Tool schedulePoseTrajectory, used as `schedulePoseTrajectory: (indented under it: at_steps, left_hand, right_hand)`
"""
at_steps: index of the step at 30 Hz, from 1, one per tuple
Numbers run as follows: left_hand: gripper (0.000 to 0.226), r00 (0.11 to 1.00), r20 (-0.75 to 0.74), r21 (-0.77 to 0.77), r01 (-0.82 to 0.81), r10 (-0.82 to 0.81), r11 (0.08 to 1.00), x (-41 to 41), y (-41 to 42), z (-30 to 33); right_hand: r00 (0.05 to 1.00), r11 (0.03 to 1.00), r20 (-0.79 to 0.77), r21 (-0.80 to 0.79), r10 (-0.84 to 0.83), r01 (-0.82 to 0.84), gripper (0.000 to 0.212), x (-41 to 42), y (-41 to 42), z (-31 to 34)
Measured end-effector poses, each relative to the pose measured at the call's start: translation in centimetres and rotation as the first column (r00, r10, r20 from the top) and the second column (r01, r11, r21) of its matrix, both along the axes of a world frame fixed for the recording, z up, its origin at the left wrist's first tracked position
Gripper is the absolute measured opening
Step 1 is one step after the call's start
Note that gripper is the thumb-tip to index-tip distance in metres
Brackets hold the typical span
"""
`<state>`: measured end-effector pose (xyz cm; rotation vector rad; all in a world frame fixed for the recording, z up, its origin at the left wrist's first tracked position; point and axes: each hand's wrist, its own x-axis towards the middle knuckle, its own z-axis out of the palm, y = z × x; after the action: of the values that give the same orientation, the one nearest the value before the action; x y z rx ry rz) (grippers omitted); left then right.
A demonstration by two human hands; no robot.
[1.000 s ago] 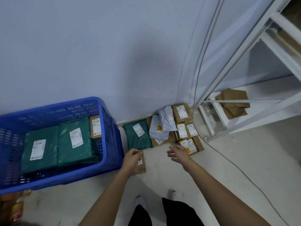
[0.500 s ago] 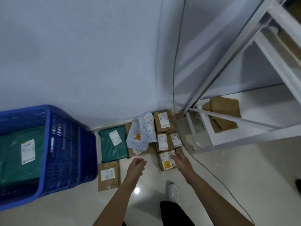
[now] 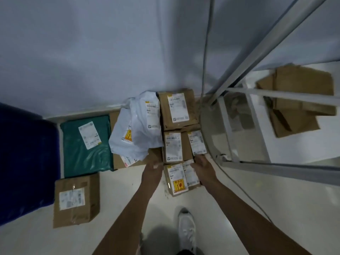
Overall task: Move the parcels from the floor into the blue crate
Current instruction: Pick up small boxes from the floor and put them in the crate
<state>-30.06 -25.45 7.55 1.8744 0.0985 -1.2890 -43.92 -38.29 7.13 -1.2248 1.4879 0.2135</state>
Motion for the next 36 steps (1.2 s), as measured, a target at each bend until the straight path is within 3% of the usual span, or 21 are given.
schedulePoseTrajectory:
  at_steps: [5, 9, 11, 13, 19, 26, 31, 36]
  left_hand:
    - [0.003, 0.999, 0.040, -0.172, 0.040, -0.034, 0.984, -0.7, -2.2, -8.8]
    - [0.024, 0.991, -0.065, -0.164, 0.105, -0.117, 0.981, -1.4, -3.5, -12.2]
    - [0.034, 0.983, -0.156, -0.145, 0.075, -0.097, 0.987, -2.2, -3.8, -12.5]
    - [0.031, 0.984, -0.173, -0.093, 0.026, -0.042, 0.995, -3.6, -3.3, -11.1]
    - [0.029, 0.967, -0.234, 0.026, -0.100, 0.103, 0.995, -7.8, -0.9, -1.0]
    - [0.030, 0.992, -0.034, -0.015, -0.125, 0.125, 0.992, -7.4, -1.3, 16.2]
    - [0.026, 0.979, 0.040, -0.135, -0.192, 0.199, 0.972, -4.2, 0.5, 27.5]
    - [0.021, 0.946, 0.118, -0.196, -0.275, 0.301, 0.941, -1.8, 5.9, 36.2]
  right_hand:
    - [0.998, 0.999, 0.041, 0.020, 0.047, -0.048, 0.071, 1.7, -0.4, -9.3]
    - [0.996, 0.997, 0.086, 0.065, 0.026, -0.032, 0.055, 2.3, -0.3, -12.8]
    - [0.994, 0.998, 0.106, 0.060, 0.006, -0.012, 0.042, 2.2, 0.0, -12.4]
    - [0.996, 0.999, 0.079, 0.024, -0.037, 0.035, 0.037, 1.3, 0.5, -10.9]
    - [0.991, 0.992, 0.062, -0.024, -0.120, 0.121, 0.033, -3.2, 2.4, -2.4]
    - [0.956, 0.975, 0.192, 0.033, -0.222, 0.219, 0.027, -2.9, 2.3, 13.8]
    - [0.926, 0.980, 0.320, 0.055, -0.199, 0.192, 0.033, 0.4, 2.9, 24.5]
    - [0.914, 0.999, 0.404, -0.024, -0.024, 0.037, 0.032, 4.1, 7.1, 33.1]
